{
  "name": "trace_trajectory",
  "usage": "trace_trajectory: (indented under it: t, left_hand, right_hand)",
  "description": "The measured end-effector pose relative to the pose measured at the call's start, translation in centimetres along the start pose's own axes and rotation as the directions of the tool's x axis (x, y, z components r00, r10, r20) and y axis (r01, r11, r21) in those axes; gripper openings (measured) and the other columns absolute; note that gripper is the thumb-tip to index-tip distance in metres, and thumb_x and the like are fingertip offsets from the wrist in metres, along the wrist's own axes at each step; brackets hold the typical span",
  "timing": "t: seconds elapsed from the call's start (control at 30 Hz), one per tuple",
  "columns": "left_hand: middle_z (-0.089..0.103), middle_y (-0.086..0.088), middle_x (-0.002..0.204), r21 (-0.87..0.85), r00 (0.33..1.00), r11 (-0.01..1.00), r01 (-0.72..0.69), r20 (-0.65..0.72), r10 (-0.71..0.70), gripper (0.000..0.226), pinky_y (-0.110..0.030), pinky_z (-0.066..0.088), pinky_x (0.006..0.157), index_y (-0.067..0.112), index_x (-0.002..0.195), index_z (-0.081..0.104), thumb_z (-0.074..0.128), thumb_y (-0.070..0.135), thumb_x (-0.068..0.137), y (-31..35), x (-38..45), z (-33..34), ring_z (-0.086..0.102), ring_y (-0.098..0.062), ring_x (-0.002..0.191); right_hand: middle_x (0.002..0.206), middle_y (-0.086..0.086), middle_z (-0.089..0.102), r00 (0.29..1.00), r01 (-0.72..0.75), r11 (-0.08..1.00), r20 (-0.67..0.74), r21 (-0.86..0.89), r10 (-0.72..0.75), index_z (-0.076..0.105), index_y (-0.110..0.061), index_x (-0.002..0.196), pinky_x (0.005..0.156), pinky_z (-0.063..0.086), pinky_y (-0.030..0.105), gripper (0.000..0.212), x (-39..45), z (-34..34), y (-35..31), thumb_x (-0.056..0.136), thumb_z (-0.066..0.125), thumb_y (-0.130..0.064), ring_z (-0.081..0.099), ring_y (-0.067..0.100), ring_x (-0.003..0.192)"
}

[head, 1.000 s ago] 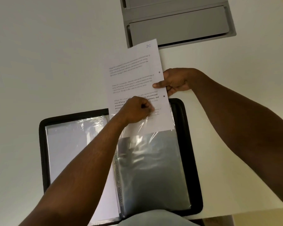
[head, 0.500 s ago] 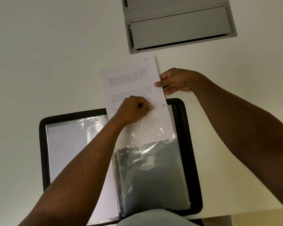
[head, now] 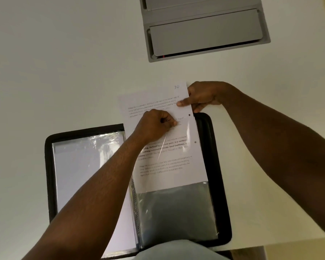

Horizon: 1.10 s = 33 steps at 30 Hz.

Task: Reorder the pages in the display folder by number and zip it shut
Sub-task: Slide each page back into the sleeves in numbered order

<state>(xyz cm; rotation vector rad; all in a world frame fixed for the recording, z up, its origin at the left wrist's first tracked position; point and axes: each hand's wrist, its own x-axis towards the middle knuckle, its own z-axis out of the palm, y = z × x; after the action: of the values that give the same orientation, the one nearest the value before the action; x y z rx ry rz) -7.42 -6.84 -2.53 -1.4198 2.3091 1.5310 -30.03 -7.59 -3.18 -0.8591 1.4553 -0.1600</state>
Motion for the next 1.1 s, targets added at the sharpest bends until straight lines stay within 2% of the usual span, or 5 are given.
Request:
trace_trajectory:
  t: [0.23, 0.4, 0.53, 0.9, 1.1]
  left_hand:
    - [0.071, 0.004, 0.080, 0.016, 1.000, 1.000, -0.009, -0.014, 0.009, 0.012, -0.021, 0.051, 0.072, 0.022, 0.088, 0.073, 0.069, 0.033, 0.088, 0.2, -0.1, 0.1, 0.066, -0.014, 0.077]
    - [0.073, 0.001, 0.082, -0.007, 1.000, 1.000, -0.009, -0.021, 0.009, 0.013, -0.032, 0.055, 0.081, 0.020, 0.090, 0.075, 0.070, 0.031, 0.087, 0.3, -0.2, 0.3, 0.068, -0.019, 0.082]
    - [0.071, 0.005, 0.081, -0.005, 0.999, 1.000, -0.030, -0.022, 0.030, 0.013, -0.034, 0.056, 0.083, 0.017, 0.091, 0.075, 0.070, 0.029, 0.088, 0.6, -0.4, 0.6, 0.067, -0.015, 0.081]
    - [0.061, 0.020, 0.072, 0.038, 0.996, 0.996, -0.079, -0.049, 0.081, 0.012, -0.017, 0.046, 0.072, 0.020, 0.094, 0.076, 0.071, 0.028, 0.087, 0.7, -0.8, 0.9, 0.058, 0.002, 0.069]
    - [0.070, 0.005, 0.078, 0.060, 0.986, 0.995, -0.082, -0.144, 0.090, 0.015, -0.011, 0.041, 0.063, 0.016, 0.094, 0.076, 0.070, 0.029, 0.088, 0.7, -1.2, 0.9, 0.061, -0.006, 0.069]
  right_hand:
    - [0.103, 0.007, 0.074, 0.992, -0.036, 0.995, 0.118, -0.094, 0.047, 0.065, -0.013, 0.113, 0.085, 0.058, 0.034, 0.063, -1.0, 0.1, -0.3, 0.058, 0.083, -0.039, 0.070, 0.020, 0.096]
    - [0.098, -0.003, 0.069, 0.949, 0.238, 0.970, -0.225, 0.048, -0.221, 0.069, -0.013, 0.111, 0.072, 0.058, 0.027, 0.027, -0.3, 1.5, -0.3, 0.088, 0.070, -0.027, 0.067, 0.015, 0.091]
    - [0.096, -0.002, 0.069, 0.987, 0.147, 0.940, -0.014, -0.308, -0.159, 0.073, -0.018, 0.101, 0.074, 0.055, 0.029, 0.015, -0.7, 1.9, -0.7, 0.087, 0.071, -0.021, 0.066, 0.015, 0.087]
    - [0.078, 0.000, 0.065, 0.984, 0.120, 0.810, 0.177, -0.574, -0.021, 0.074, -0.014, 0.095, 0.070, 0.047, 0.024, 0.012, -0.8, 3.9, -2.9, 0.090, 0.066, -0.021, 0.056, 0.009, 0.073]
    - [0.072, -0.003, 0.064, 0.991, 0.097, 0.705, 0.130, -0.703, -0.007, 0.071, -0.017, 0.083, 0.062, 0.043, 0.019, 0.008, -1.0, 5.0, -3.3, 0.089, 0.066, -0.018, 0.057, 0.007, 0.066]
